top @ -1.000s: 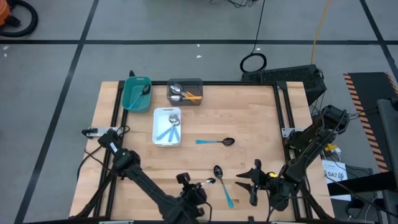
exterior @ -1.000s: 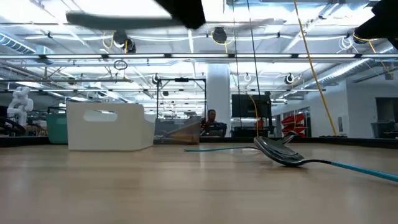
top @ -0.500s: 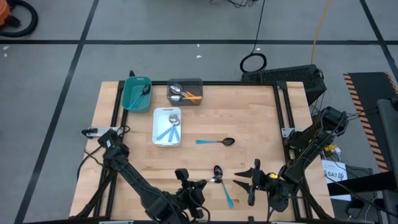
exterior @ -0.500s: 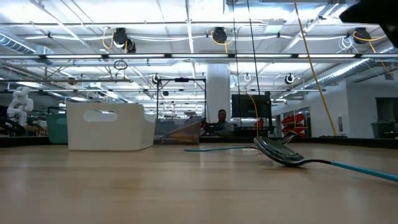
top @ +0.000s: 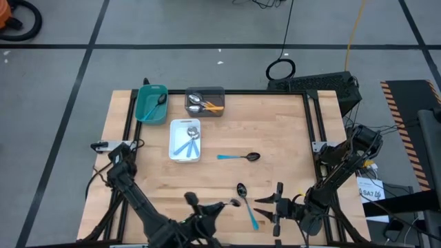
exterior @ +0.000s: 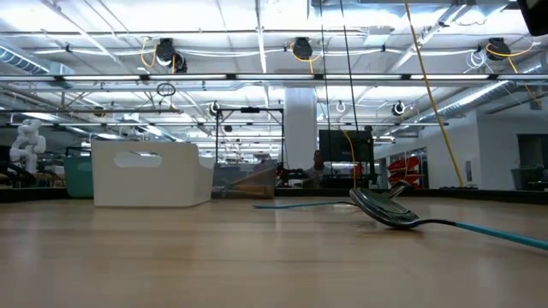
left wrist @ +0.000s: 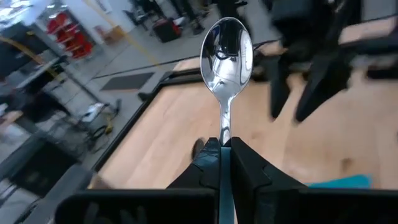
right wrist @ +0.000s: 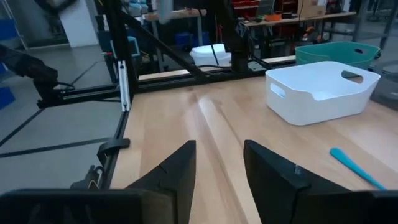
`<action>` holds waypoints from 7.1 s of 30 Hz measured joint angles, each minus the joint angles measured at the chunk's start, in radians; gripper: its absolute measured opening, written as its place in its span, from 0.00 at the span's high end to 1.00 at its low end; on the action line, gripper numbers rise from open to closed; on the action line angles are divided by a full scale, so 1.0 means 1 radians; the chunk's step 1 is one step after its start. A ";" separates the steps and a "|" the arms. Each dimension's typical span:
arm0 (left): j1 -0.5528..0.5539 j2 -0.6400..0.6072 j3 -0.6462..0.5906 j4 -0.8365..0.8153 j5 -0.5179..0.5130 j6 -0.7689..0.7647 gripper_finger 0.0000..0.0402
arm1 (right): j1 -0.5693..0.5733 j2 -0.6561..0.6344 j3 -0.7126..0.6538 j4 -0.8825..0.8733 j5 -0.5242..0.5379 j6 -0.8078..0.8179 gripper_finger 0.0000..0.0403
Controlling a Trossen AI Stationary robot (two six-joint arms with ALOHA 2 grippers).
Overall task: Sort silverware by color (type)
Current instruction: Put the light blue spoon into the white bin, then put the bottom blue spoon into the green bin
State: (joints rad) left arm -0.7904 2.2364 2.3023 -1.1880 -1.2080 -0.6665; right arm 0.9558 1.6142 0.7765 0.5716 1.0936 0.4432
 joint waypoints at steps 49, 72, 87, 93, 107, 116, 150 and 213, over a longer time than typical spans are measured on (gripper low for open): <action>0.423 -0.798 -0.409 -0.347 0.214 0.050 0.98 | -0.053 -0.063 0.000 -0.029 0.004 -0.271 0.68; 0.593 -1.151 -1.446 0.675 0.446 0.041 0.98 | -0.093 -0.073 0.000 -0.030 0.002 -0.315 0.68; 0.793 -1.151 -1.635 0.915 0.572 -0.054 0.98 | -0.092 -0.073 0.000 -0.034 0.002 -0.325 0.68; 0.798 -1.148 -1.686 0.963 0.573 -0.097 0.98 | -0.092 -0.073 0.000 -0.034 0.002 -0.325 0.68; 0.796 -0.972 -1.726 0.996 0.554 -0.184 0.96 | -0.092 -0.072 0.000 -0.064 0.001 -0.298 0.68; 0.785 -0.863 -1.726 1.005 0.552 -0.225 0.95 | -0.092 -0.072 0.000 -0.080 0.001 -0.278 0.68; 0.797 -0.820 -1.726 0.876 0.591 -0.381 0.87 | -0.092 -0.072 0.000 -0.107 0.001 -0.245 0.68; 0.156 -0.687 -1.371 0.747 0.266 -0.226 0.74 | -0.206 0.038 0.019 -0.430 -0.443 0.534 0.68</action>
State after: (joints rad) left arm -0.6345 1.5490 0.9314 -0.4408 -0.9424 -0.8921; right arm 0.7501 1.6523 0.7959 0.1417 0.6506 0.9775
